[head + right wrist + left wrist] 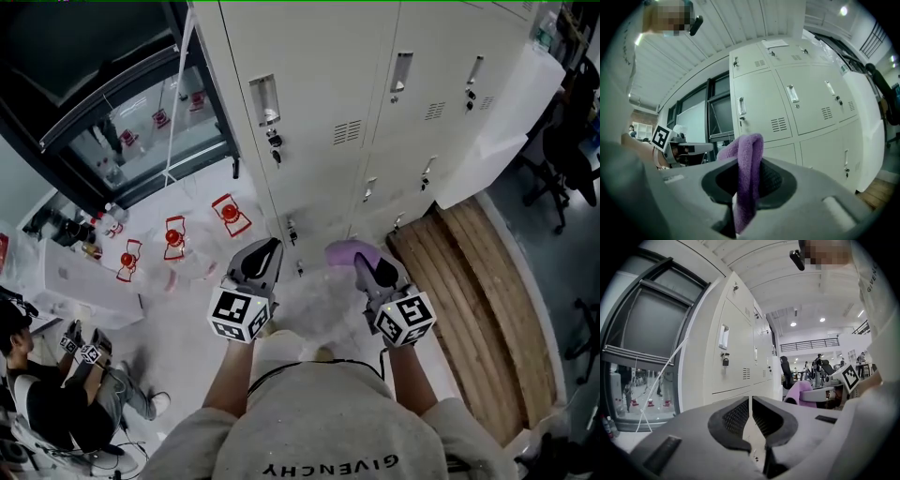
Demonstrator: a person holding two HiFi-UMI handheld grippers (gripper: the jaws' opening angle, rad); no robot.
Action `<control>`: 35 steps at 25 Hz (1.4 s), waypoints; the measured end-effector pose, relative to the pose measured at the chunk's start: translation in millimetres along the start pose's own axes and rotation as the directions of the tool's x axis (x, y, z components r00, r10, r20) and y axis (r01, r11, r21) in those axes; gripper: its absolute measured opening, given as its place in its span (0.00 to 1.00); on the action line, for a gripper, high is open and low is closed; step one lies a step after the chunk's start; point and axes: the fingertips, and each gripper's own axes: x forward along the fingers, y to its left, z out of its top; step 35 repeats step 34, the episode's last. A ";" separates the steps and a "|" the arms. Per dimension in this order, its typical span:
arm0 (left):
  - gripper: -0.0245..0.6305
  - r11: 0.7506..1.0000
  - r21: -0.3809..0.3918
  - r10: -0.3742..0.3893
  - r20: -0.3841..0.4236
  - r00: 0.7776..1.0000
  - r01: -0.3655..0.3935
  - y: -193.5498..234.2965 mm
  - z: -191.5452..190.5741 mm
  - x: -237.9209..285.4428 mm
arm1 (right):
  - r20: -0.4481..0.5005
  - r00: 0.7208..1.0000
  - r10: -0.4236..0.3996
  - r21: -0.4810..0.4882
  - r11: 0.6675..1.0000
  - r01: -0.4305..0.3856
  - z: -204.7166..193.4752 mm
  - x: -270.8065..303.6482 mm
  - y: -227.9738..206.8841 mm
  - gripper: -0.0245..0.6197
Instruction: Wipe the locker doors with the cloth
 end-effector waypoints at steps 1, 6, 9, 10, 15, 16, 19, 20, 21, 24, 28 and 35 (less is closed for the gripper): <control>0.07 1.000 -0.003 0.006 0.002 1.000 -0.006 0.8 0.7 -1.5 | 0.003 1.000 -0.005 0.001 1.000 0.005 2.0 -1.2 -0.5 0.12; 0.07 0.999 -0.021 0.025 0.011 1.000 -0.025 1.2 1.4 -4.6 | 0.015 1.000 -0.004 -0.001 1.000 0.004 10.0 -2.7 -2.7 0.12; 0.07 1.000 -0.020 0.022 0.007 1.000 -0.022 -1.7 0.2 -4.3 | 0.016 1.000 -0.006 0.007 1.000 0.006 10.3 -2.8 -6.0 0.12; 0.07 1.000 -0.017 0.021 0.005 1.000 -0.021 -2.0 0.2 -3.9 | 0.015 1.000 -0.007 0.008 1.000 0.007 9.5 -2.7 -6.8 0.12; 0.07 1.000 -0.013 0.018 0.002 1.000 -0.018 -1.8 0.7 -1.3 | 0.007 1.000 -0.017 0.012 1.000 0.017 5.5 -1.1 -11.2 0.12; 0.07 1.000 -0.014 0.018 0.002 1.000 -0.018 -1.3 1.0 -0.4 | 0.006 1.000 -0.017 0.012 1.000 0.017 5.5 0.3 -12.1 0.12; 0.07 1.000 -0.017 0.019 -0.001 1.000 -0.019 -0.4 0.2 2.4 | 0.004 1.000 -0.014 0.018 1.000 0.013 5.5 2.7 -14.7 0.12; 0.07 1.000 -0.019 0.018 -0.003 1.000 -0.018 -0.5 -0.7 3.3 | 0.004 1.000 -0.014 0.019 1.000 0.014 5.0 2.5 -15.7 0.12; 0.07 1.000 -0.020 0.016 -0.004 1.000 -0.017 -0.8 -1.5 4.0 | 0.002 1.000 -0.016 0.021 1.000 0.016 4.0 1.9 -16.8 0.12; 0.07 1.000 -0.021 0.010 -0.010 1.000 -0.010 -3.2 -3.8 5.6 | -0.006 1.000 -0.028 0.032 0.999 0.028 -0.4 -0.5 -20.7 0.12; 0.07 1.000 -0.022 -0.002 -0.018 1.000 0.002 -5.7 -6.0 8.6 | -0.017 0.999 -0.042 0.042 0.998 0.042 -5.9 -2.9 -25.0 0.12; 0.07 0.999 -0.023 0.027 -0.019 0.999 -0.028 3.2 -7.6 6.5 | -0.025 1.000 -0.013 0.043 0.999 0.014 -9.4 7.0 -21.7 0.12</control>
